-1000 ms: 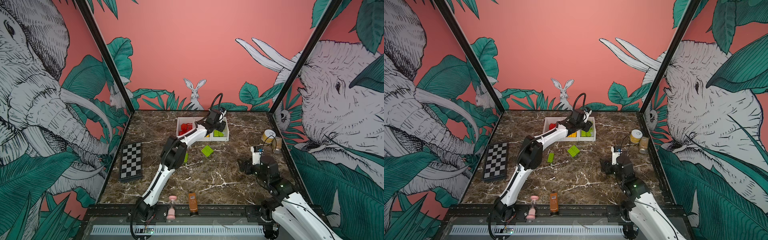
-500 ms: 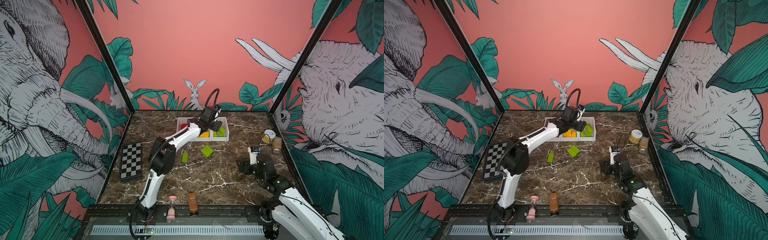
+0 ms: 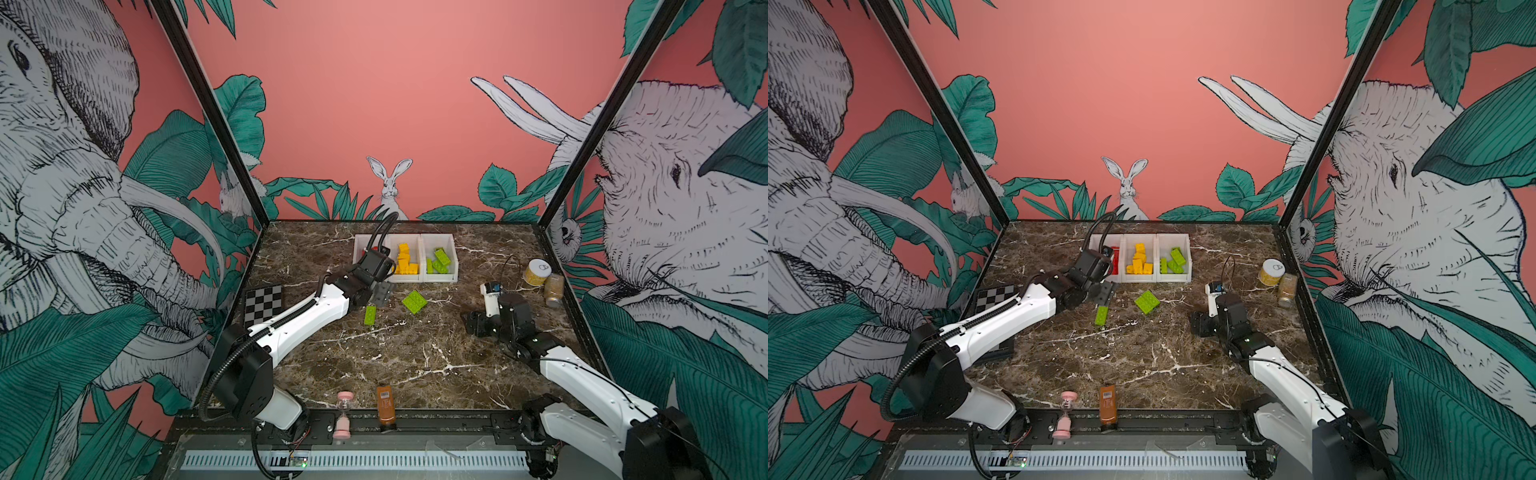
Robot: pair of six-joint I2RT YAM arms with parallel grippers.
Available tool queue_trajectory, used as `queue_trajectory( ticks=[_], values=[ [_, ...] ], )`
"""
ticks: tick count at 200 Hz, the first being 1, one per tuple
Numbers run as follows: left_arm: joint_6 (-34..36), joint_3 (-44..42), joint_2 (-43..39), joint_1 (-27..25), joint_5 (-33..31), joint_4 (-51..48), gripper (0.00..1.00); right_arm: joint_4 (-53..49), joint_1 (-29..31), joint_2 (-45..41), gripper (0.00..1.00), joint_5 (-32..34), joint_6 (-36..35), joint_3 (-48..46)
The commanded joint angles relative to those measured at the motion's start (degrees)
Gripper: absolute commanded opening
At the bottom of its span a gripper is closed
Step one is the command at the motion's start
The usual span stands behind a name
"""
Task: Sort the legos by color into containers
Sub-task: 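Move the left gripper back and grasp a lime-green brick on the table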
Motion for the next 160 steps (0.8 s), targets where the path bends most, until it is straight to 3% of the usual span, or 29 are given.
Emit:
queue_trajectory(
  ticks=[1, 31, 100, 160],
  values=[
    [-4.36, -4.12, -1.73, 2.28, 0.25, -2.41, 0.78, 3.18, -0.02, 0.62, 0.81, -1.22, -0.24, 1.69],
    [-4.77, -7.32, 0.14, 5.20, 5.17, 1.34, 0.79, 2.32, -0.05, 1.28, 0.81, -1.62, -0.14, 2.13],
    [-4.98, -8.82, 6.11, 5.29, 12.10, 7.40, 0.79, 2.77, -0.07, 0.80, 0.81, -1.39, 1.51, 1.29],
    [-6.33, -9.18, 8.86, 5.26, 12.21, 8.81, 0.76, 2.50, -0.08, 1.11, 0.81, -1.33, 1.30, 1.50]
  ],
)
